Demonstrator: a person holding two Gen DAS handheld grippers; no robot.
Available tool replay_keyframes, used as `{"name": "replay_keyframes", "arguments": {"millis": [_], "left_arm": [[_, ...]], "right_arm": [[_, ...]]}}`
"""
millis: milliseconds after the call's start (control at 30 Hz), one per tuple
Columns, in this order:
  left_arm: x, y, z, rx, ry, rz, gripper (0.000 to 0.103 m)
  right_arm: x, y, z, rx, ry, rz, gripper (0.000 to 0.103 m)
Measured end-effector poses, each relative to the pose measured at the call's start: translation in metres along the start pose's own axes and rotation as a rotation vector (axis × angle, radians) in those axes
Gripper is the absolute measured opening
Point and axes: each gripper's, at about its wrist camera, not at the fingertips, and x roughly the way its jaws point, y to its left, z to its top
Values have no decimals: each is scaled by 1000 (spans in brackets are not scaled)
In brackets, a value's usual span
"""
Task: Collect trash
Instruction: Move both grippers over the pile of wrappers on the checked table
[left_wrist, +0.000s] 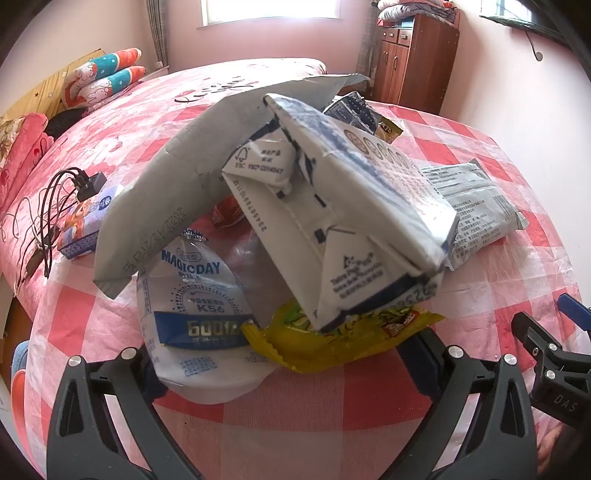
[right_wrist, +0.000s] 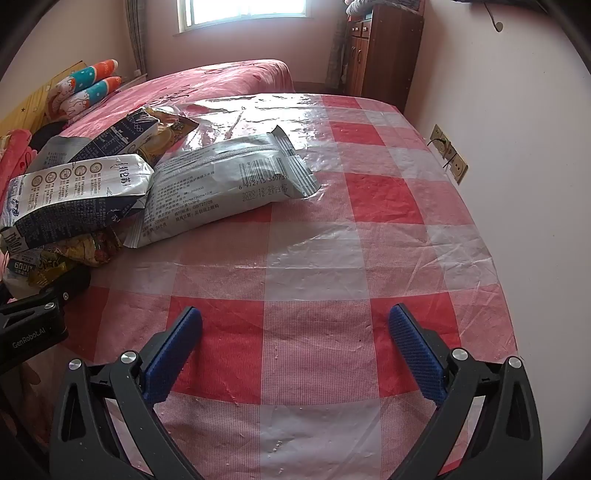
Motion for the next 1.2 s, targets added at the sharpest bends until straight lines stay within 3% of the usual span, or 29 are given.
{"name": "replay_keyframes", "arguments": {"millis": [167, 433, 600, 967, 1200], "left_arm": [[-8, -6, -4, 16, -3, 0, 99], [-45, -21, -23, 27, -79, 16, 99], [-70, 2, -26, 38, -140, 22, 99], [-142, 24, -39, 40, -267, 36, 99], [-173, 51, -51, 18, -323, 39, 99]], "right_arm": [[0, 0, -1, -1, -1, 3, 99], [-12, 5, -14, -5, -5, 17, 99], [-25, -1, -21, 30, -45, 58, 99], [-108, 17, -33, 7, -265, 79, 99], [-158, 32, -39, -16, -354, 63, 99]]}}
